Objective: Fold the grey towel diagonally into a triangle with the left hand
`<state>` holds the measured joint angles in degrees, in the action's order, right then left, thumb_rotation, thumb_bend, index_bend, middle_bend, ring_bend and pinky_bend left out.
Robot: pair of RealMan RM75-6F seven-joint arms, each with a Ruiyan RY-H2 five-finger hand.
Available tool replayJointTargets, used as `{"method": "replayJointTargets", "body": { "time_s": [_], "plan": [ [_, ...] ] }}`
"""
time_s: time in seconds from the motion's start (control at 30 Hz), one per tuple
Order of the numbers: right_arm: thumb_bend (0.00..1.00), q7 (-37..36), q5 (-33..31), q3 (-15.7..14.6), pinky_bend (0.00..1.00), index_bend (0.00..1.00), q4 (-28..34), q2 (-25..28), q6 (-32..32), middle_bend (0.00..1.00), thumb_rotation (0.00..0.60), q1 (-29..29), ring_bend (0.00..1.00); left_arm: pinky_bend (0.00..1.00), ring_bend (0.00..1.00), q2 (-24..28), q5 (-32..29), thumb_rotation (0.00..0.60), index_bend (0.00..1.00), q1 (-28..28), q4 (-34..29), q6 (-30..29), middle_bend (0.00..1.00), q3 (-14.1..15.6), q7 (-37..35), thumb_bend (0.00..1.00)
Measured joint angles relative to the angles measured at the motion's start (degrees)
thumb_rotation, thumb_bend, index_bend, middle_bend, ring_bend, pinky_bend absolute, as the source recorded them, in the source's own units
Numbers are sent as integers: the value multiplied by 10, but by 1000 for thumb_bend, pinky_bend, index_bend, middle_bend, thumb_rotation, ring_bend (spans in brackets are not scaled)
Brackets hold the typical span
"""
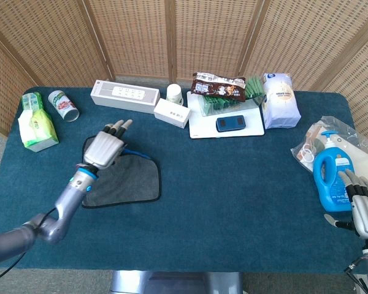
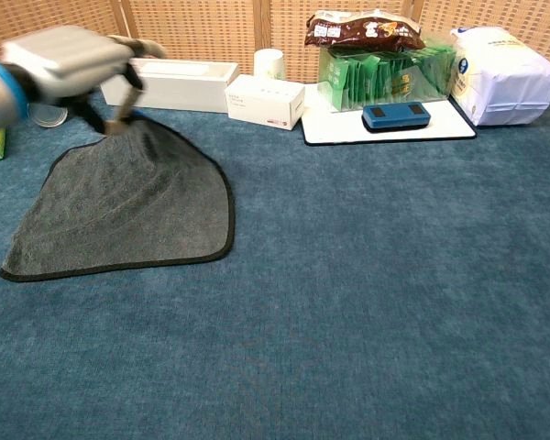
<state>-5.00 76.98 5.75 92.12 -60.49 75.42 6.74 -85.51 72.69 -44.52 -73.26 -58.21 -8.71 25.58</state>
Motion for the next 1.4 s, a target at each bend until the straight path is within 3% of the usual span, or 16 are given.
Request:
{"method": "replayJointTargets", "body": {
  "time_s": [0.27, 0.43, 1.4],
  "plan": [
    [0, 6, -2, -1, 55, 0, 0, -3, -3, 0, 600, 2, 0, 219, 119, 78, -10, 600, 699, 56, -96, -20, 0, 38, 21, 488],
    [0, 9, -3, -1, 55, 0, 0, -4, -4, 0, 600, 3, 0, 219, 119, 84, -10, 600, 699, 74, -103, -17, 0, 58, 14, 489],
    [0, 12, -9, -2, 54, 0, -1, -6, -11, 0, 600, 6, 0, 206, 115, 111, 23, 600, 703, 150, -123, -31, 0, 110, -57, 490]
  ]
}}
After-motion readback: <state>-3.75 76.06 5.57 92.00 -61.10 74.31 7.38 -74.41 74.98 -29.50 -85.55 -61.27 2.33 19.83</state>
